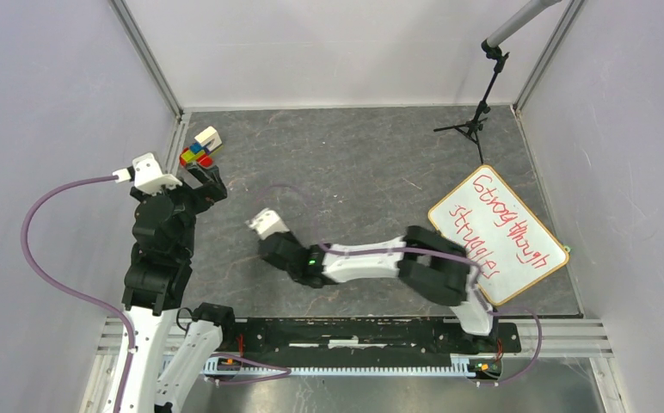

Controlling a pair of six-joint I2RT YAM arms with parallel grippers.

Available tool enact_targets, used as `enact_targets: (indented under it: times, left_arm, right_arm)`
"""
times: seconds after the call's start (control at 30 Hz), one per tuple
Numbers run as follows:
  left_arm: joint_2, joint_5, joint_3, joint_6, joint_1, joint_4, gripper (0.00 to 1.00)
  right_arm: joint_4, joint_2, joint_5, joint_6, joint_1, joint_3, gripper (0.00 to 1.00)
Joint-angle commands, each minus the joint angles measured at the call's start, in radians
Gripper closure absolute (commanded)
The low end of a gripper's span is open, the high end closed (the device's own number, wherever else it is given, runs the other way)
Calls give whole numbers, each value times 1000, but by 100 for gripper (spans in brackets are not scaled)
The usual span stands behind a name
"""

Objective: Erase the whiteboard

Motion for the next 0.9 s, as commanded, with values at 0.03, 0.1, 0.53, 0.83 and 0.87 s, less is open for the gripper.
enact_targets:
  times: [0.03, 0.1, 0.53, 0.83, 0.87]
  left_arm:
    - [6, 25, 22, 6, -10, 30, 0]
    - [6, 28, 21, 6, -12, 32, 0]
    - [32, 76, 20, 2, -39, 39, 0]
    - [26, 66, 19, 2, -62, 40, 0]
    - [23, 66, 19, 3, -65, 40, 0]
  right_arm:
    - [26, -409, 163, -33, -79, -391, 74]
    - [-15, -550, 293, -28, -116, -561, 74]
    - [-434, -1085, 667, 239, -586, -982, 74]
    - [-237, -998, 649, -17, -687, -958, 67]
    - [-229, -997, 642, -24, -690, -957, 66]
